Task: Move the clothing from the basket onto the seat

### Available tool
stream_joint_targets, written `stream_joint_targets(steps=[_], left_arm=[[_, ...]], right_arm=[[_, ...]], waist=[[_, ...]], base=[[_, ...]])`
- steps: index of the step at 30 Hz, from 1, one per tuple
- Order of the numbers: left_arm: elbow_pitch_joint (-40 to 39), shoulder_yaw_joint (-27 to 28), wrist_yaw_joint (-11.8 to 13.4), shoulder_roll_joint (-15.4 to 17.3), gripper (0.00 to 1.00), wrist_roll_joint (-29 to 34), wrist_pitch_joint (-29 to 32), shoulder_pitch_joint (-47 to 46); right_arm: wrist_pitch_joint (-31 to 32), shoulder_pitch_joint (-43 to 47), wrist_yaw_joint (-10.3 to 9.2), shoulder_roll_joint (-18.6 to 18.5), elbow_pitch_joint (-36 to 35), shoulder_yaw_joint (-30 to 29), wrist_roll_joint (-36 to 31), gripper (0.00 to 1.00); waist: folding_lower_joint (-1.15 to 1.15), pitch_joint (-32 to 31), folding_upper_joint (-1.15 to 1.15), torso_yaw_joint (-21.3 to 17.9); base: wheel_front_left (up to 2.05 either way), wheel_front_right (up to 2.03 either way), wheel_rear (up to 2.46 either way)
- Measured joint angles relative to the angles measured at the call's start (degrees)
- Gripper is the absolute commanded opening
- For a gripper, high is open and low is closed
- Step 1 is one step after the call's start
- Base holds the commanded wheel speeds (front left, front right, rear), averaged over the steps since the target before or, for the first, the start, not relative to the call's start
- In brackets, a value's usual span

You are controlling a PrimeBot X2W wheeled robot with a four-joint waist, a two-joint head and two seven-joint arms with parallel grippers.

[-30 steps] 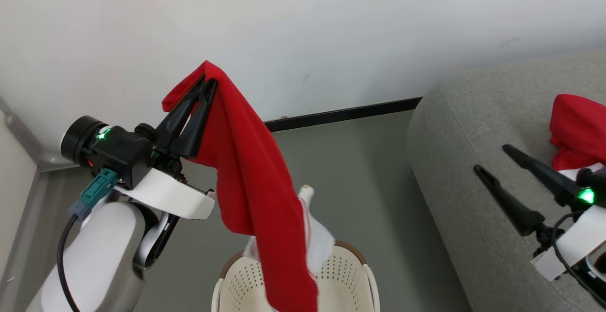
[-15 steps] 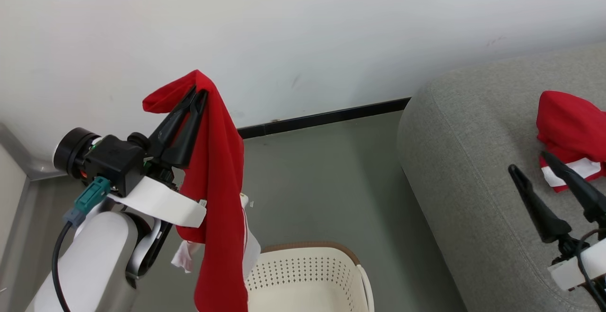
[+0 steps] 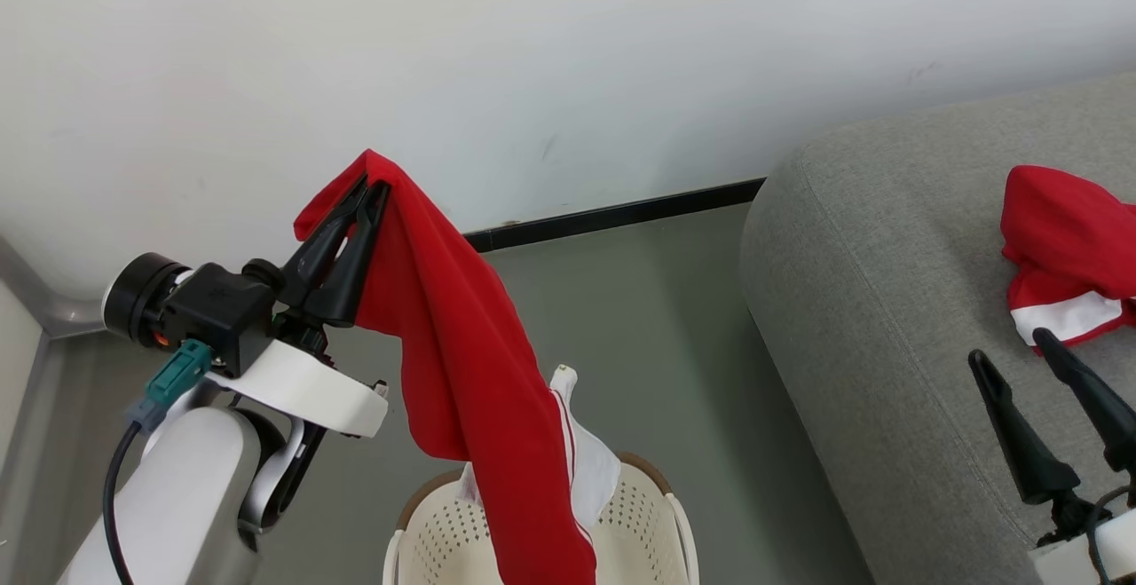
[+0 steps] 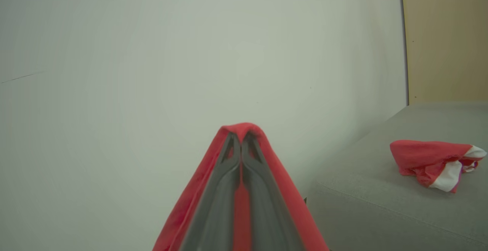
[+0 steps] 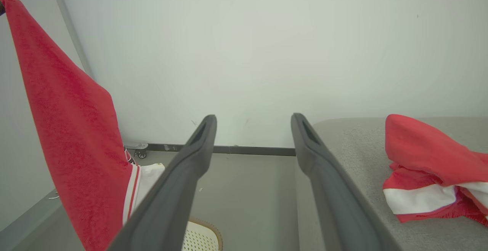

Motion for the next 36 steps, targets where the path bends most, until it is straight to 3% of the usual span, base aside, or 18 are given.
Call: stream_joint_targets(steps=[9,21,36], left_arm=[[0.00,-0.75,-0.08,-0.15,0.00,0.00,0.07,0.00],[-0.12,-2.43,-0.59,-1.27,0.00,0.29,1.08,-2.80],[-1.80,-4.90,-2.12,-3.87,0.00,0.33,1.23,-5.25]], right_arm=[[0.00,1.12,0.00,0.26,-2.14,3.54,-1.15,1.00],[0.00,-1.86,0.00,-1.13,-2.25,14.21,-2.72,1.00],[0.00,-11.98,0.00,-7.91,3.71,25.37,-0.78,1.00]], waist=[[0.00,0.00,0.00,0.82],[0.00,-0.06,0.00,2.62],[0.00,0.46,0.00,4.60]], base=[[0.00,0.00,0.00],[0.00,0.00,0.00],[0.00,0.00,0.00]])
